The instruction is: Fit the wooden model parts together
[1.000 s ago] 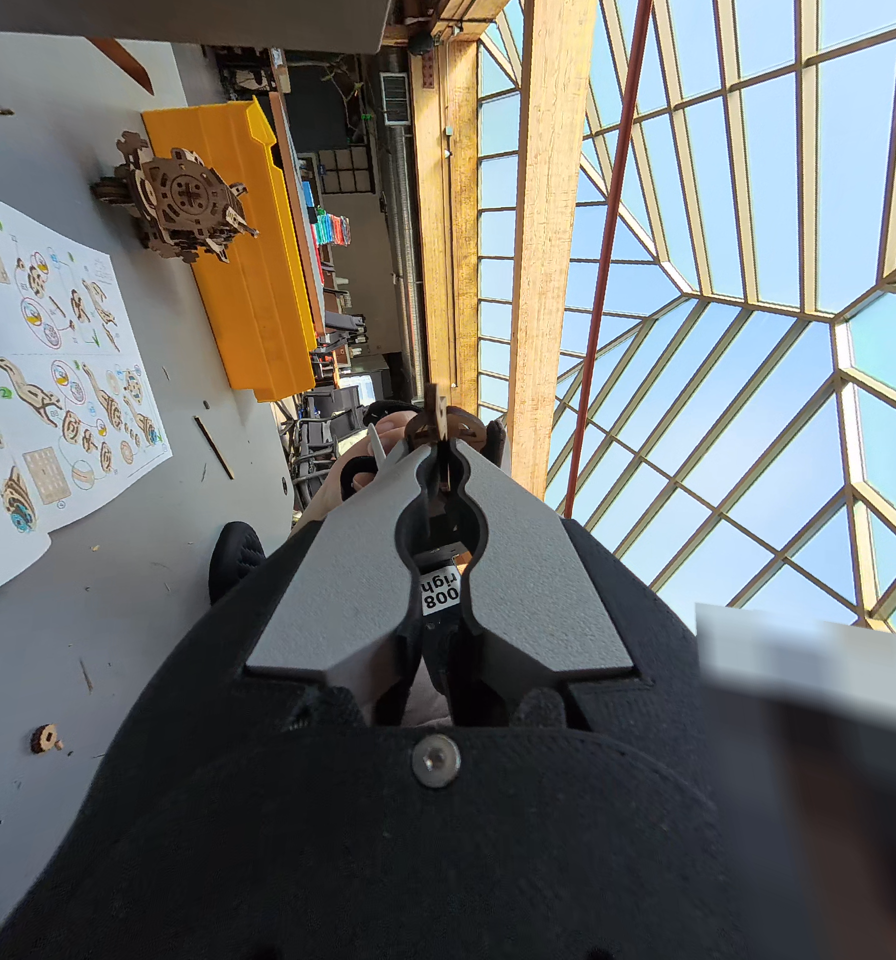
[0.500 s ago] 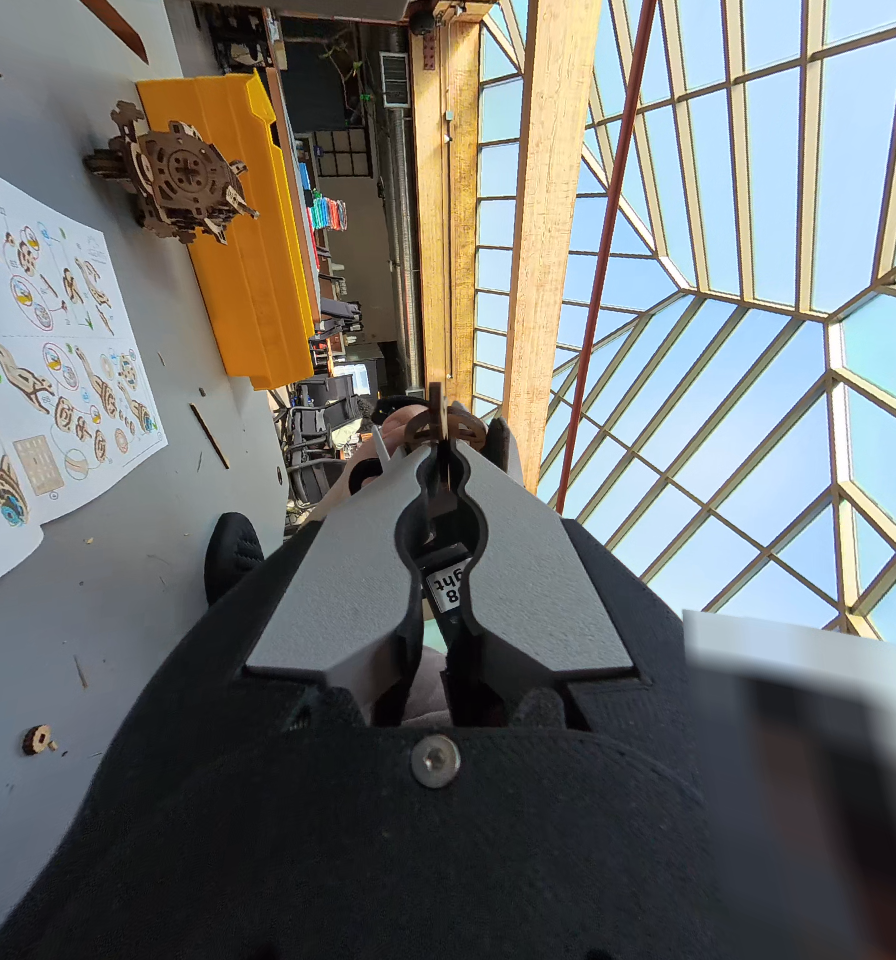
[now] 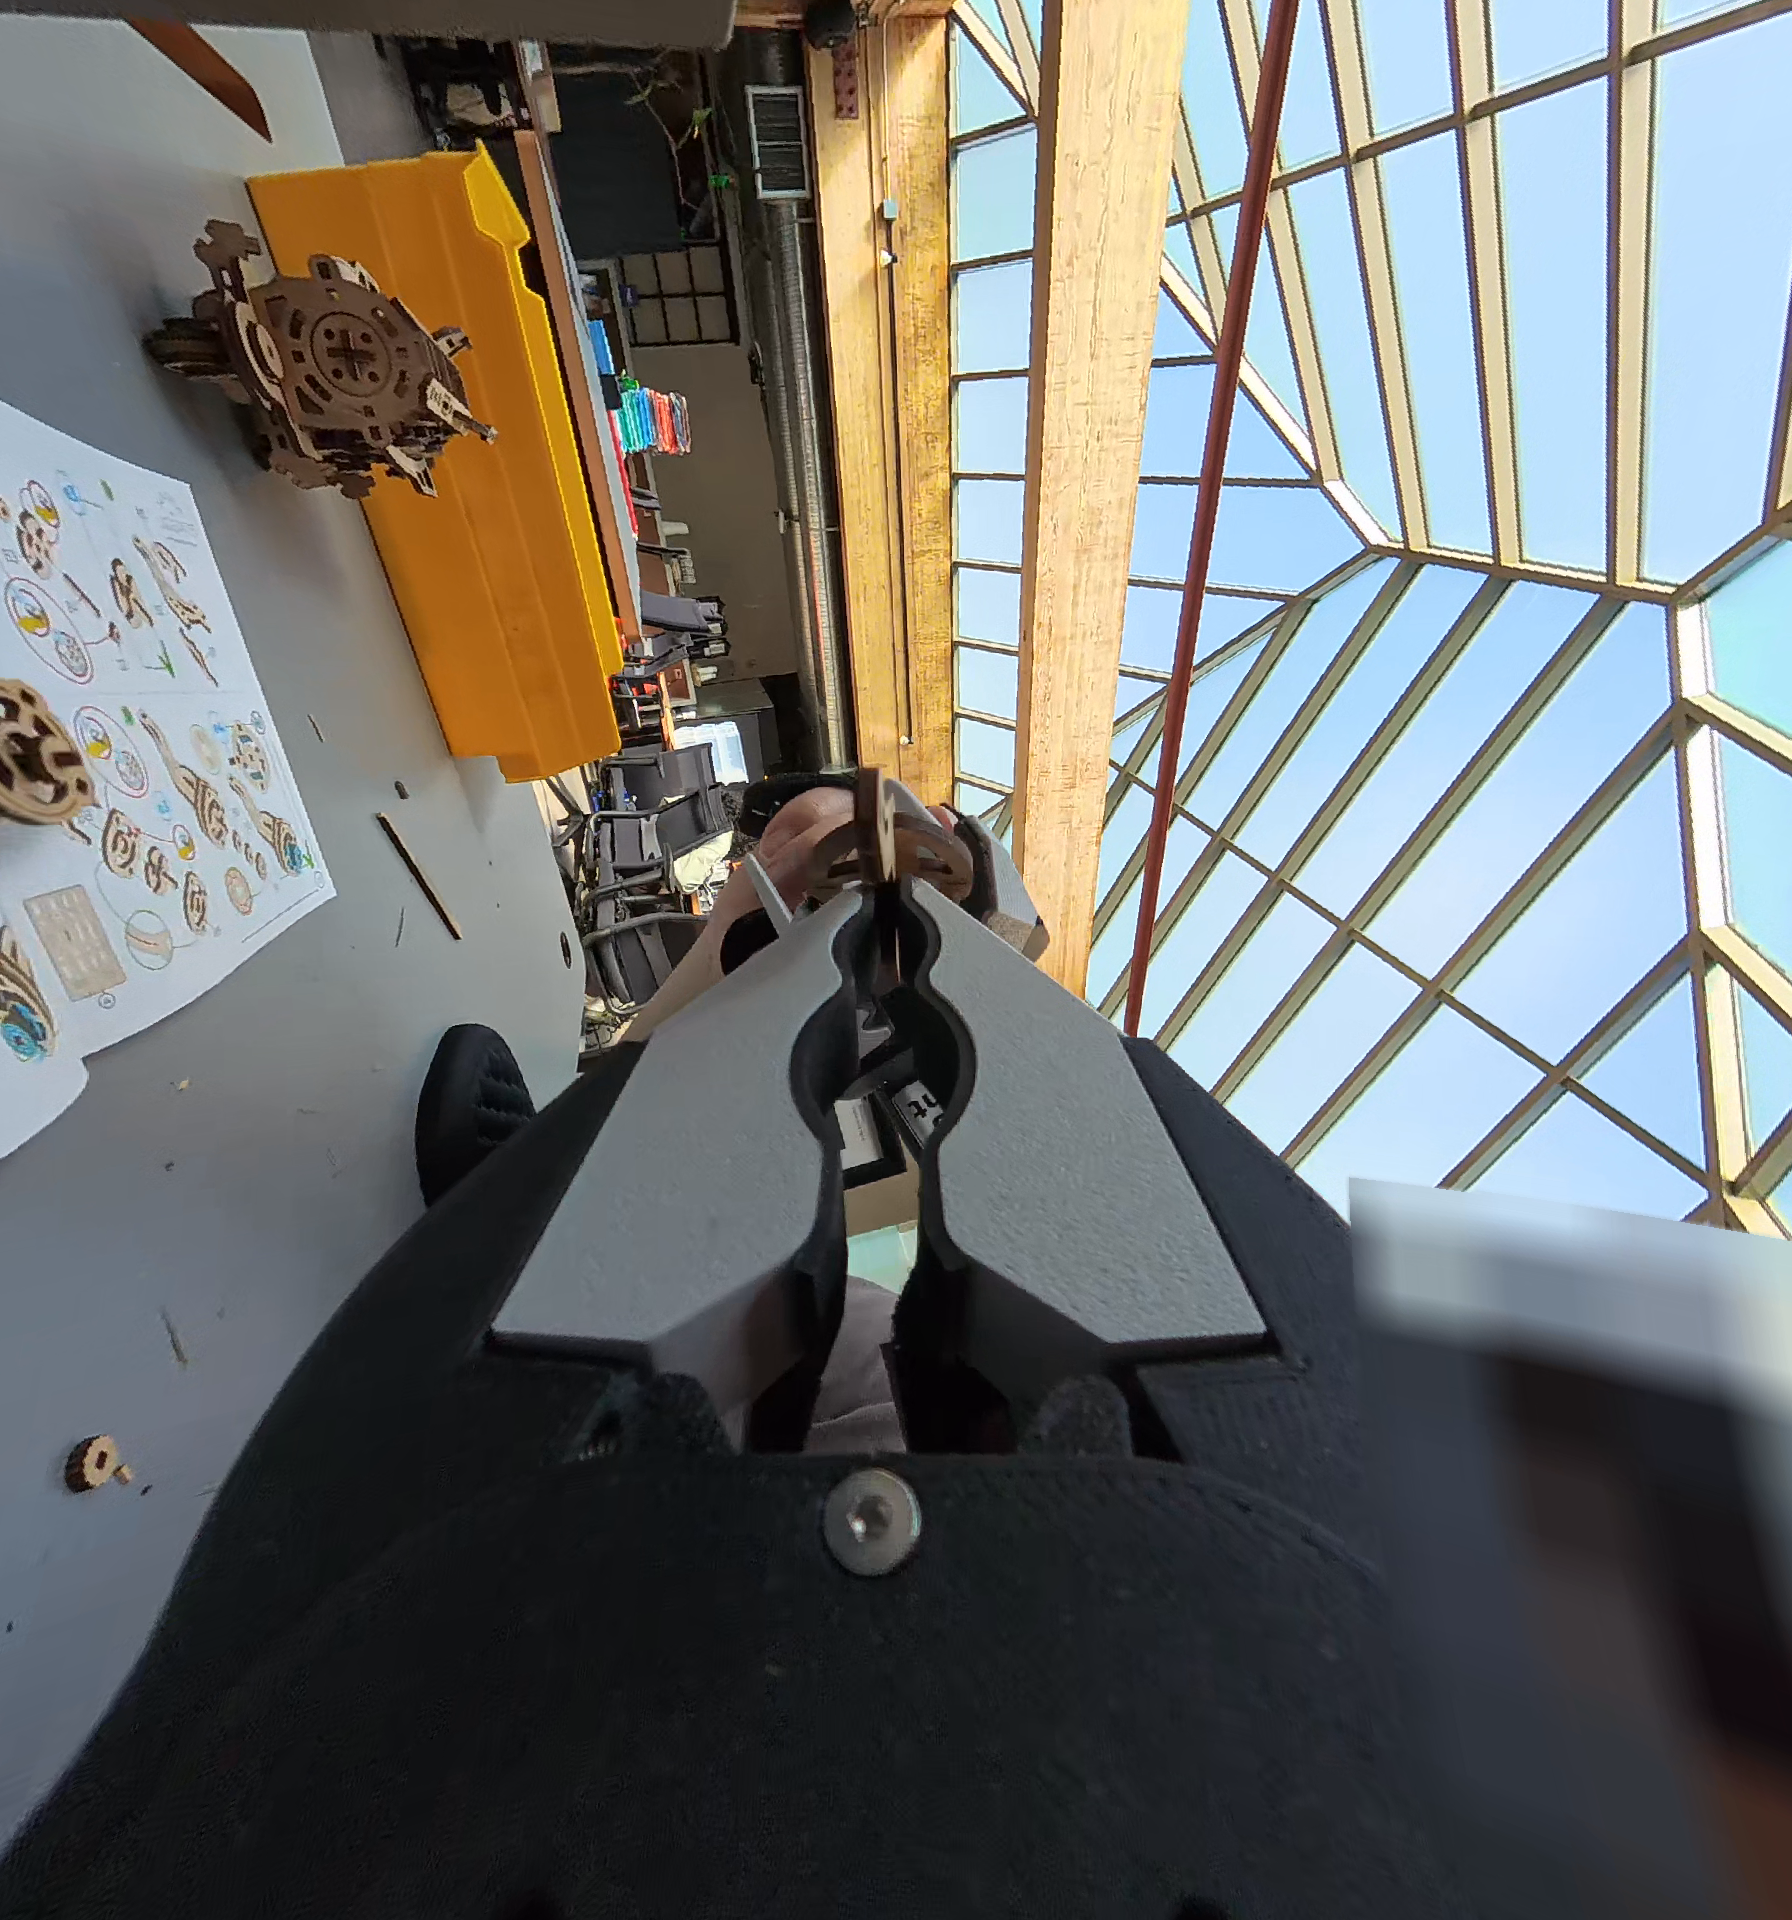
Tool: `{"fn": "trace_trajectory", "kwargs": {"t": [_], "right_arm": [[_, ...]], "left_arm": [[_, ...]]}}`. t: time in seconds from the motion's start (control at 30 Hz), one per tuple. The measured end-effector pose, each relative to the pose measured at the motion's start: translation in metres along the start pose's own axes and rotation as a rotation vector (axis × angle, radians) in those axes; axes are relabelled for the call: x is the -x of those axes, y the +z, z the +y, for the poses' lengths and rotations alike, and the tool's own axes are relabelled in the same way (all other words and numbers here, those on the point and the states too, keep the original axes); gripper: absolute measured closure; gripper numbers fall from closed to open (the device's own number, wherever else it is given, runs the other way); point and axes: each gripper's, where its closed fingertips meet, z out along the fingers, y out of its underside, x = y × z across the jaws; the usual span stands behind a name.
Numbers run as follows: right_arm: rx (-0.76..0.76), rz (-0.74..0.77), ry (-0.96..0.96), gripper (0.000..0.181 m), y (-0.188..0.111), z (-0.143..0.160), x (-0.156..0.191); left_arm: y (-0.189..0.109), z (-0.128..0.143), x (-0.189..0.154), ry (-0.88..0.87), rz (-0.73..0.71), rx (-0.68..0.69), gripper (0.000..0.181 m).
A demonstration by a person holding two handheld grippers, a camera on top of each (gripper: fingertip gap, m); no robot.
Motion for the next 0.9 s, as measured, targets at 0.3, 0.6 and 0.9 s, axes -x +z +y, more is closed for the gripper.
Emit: {"fn": "trace_trajectory", "kwargs": {"t": [0.3, 0.6, 0.9], "right_arm": [[0.065, -0.307, 0.603, 0.140, -0.023, 0.066, 0.013], [0.089, -0.675, 0.960, 0.143, 0.004, 0.098, 0.115], [0.116, -0.725, 1.169, 0.146, 0.012, 0.112, 0.128]], "left_arm": [[-0.008, 0.003, -0.009, 0.149, -0.107, 0.025, 0.181], [-0.011, 0.006, -0.007, 0.178, -0.149, 0.054, 0.181], [-0.009, 0.007, -0.008, 0.184, -0.146, 0.057, 0.181]]}}
